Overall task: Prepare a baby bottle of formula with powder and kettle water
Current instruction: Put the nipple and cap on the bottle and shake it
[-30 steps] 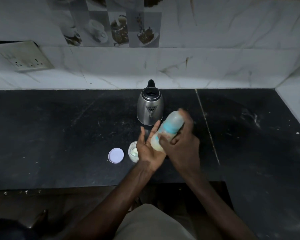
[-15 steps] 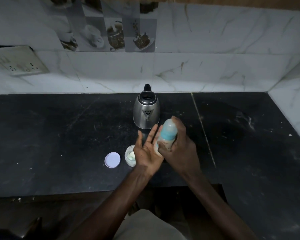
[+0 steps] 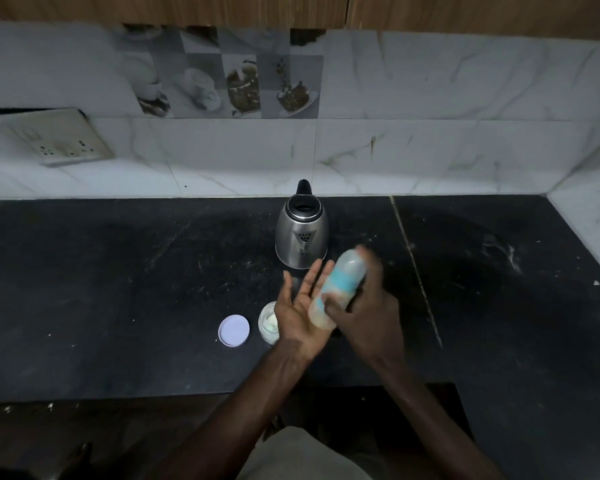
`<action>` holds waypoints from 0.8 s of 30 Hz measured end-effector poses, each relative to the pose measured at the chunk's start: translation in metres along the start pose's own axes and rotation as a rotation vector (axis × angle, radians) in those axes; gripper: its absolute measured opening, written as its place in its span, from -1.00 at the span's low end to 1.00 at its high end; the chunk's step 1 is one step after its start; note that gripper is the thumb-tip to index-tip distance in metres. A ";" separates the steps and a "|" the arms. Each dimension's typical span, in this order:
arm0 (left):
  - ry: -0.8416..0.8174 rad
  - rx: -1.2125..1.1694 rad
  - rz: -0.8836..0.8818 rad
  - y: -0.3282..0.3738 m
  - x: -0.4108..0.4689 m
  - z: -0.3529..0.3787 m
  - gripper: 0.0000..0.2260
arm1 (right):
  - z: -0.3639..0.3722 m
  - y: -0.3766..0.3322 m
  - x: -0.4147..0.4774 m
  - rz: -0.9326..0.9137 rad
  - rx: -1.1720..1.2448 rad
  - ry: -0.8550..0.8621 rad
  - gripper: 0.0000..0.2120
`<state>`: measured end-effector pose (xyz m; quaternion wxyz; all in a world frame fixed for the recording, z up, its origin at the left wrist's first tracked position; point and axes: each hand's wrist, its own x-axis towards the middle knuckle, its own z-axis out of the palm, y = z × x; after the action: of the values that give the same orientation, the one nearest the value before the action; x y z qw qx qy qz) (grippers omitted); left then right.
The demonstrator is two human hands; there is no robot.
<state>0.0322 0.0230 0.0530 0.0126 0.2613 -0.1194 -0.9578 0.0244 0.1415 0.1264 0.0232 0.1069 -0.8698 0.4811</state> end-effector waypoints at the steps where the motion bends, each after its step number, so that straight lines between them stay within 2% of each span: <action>1: 0.005 0.001 -0.010 -0.001 0.000 0.000 -0.39 | 0.002 0.003 -0.001 -0.021 -0.049 -0.012 -0.05; 4: 0.005 0.038 0.012 0.002 0.003 0.003 -0.38 | 0.000 0.003 0.005 0.046 0.181 0.270 -0.10; 5: -0.004 0.036 0.016 0.002 0.003 0.003 -0.38 | 0.001 -0.001 0.008 0.058 0.205 0.284 -0.09; 8: -0.014 -0.004 -0.016 0.000 0.003 -0.003 -0.40 | 0.009 -0.003 -0.001 0.005 0.003 -0.016 -0.05; 9: -0.004 0.001 -0.016 0.000 0.002 -0.003 -0.40 | 0.008 -0.002 -0.001 0.000 -0.013 0.012 -0.06; 11: 0.005 -0.004 0.011 0.004 0.004 -0.001 -0.40 | 0.002 -0.003 0.005 0.027 0.122 0.190 -0.08; 12: -0.001 -0.011 0.023 0.005 0.006 0.000 -0.39 | 0.002 -0.001 0.010 0.031 0.147 0.210 -0.08; 15: -0.015 -0.041 0.007 0.006 0.003 -0.001 -0.40 | 0.009 0.000 0.006 0.007 -0.026 -0.039 -0.07; 19: -0.014 -0.006 -0.017 0.008 0.002 0.004 -0.43 | 0.012 0.006 0.002 -0.032 -0.029 -0.158 -0.03; 24: 0.001 0.013 -0.023 0.010 0.004 -0.005 -0.43 | -0.002 0.015 0.023 -0.126 -0.072 -0.421 0.02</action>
<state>0.0311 0.0116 0.0489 0.0001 0.2631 -0.1225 -0.9570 -0.0015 0.1470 0.1186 -0.1249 0.2582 -0.8637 0.4145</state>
